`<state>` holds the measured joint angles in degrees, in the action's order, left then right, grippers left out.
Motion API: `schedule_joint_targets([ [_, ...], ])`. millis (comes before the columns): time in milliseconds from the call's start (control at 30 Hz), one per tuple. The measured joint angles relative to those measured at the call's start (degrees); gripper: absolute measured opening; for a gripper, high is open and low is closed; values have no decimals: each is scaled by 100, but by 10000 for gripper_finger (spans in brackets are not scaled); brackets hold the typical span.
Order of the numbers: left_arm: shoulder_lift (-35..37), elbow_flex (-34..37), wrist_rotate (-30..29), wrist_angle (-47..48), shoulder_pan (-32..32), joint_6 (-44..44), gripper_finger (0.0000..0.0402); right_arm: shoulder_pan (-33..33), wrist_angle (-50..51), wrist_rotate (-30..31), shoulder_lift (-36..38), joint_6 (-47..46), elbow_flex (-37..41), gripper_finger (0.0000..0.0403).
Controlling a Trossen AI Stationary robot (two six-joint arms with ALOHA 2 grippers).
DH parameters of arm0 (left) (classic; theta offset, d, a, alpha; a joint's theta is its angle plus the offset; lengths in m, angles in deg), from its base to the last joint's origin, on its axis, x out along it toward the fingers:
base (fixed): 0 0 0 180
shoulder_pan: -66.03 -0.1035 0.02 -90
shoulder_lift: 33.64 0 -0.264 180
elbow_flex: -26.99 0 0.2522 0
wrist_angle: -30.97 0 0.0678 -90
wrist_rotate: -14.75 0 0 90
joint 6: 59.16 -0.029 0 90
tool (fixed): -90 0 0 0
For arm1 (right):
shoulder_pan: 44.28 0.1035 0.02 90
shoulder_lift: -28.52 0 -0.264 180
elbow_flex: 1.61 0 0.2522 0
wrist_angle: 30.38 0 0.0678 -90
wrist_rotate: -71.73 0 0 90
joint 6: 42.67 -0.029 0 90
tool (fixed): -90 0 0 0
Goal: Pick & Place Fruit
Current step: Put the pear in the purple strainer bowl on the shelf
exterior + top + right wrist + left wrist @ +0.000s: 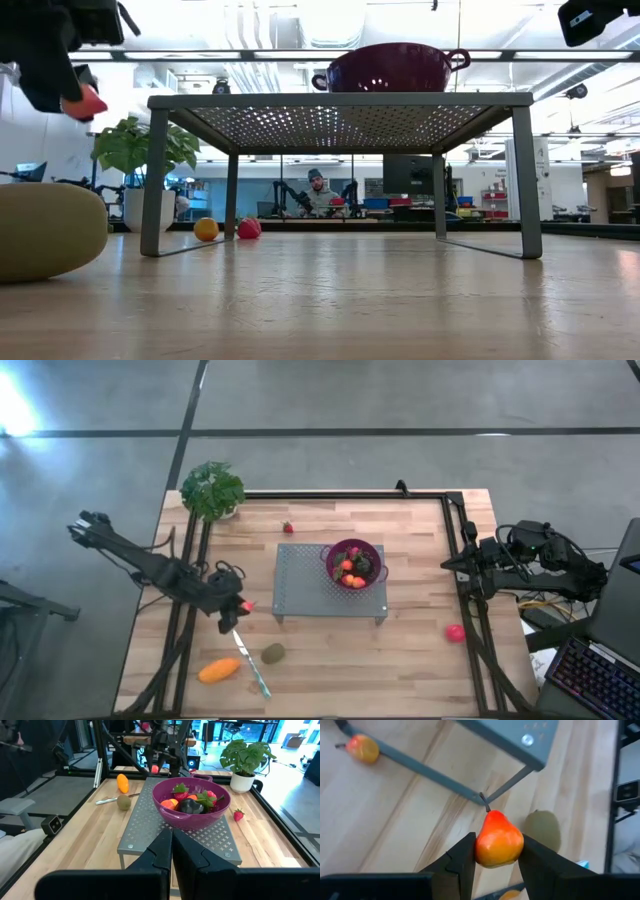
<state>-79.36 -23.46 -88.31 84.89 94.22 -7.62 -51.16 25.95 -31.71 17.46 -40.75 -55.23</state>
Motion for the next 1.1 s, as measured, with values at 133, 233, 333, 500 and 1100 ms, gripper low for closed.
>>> schedule_joint_targets([
  [133,308,2,-10,0,0,-156,135,0,0,0,2,99,0,8],
  [233,500,2,-72,-2,0,-193,135,-1,-1,-1,2,124,0,8],
  [333,639,4,-213,-17,0,-192,135,-1,-2,0,2,125,0,8],
  [500,773,9,-456,-411,-4,-189,135,-1,-567,3,-1,1025,80,8],
  [1100,518,13,-1510,-3126,-4,-2033,136,0,-4783,-3,-728,1749,1085,8],
])
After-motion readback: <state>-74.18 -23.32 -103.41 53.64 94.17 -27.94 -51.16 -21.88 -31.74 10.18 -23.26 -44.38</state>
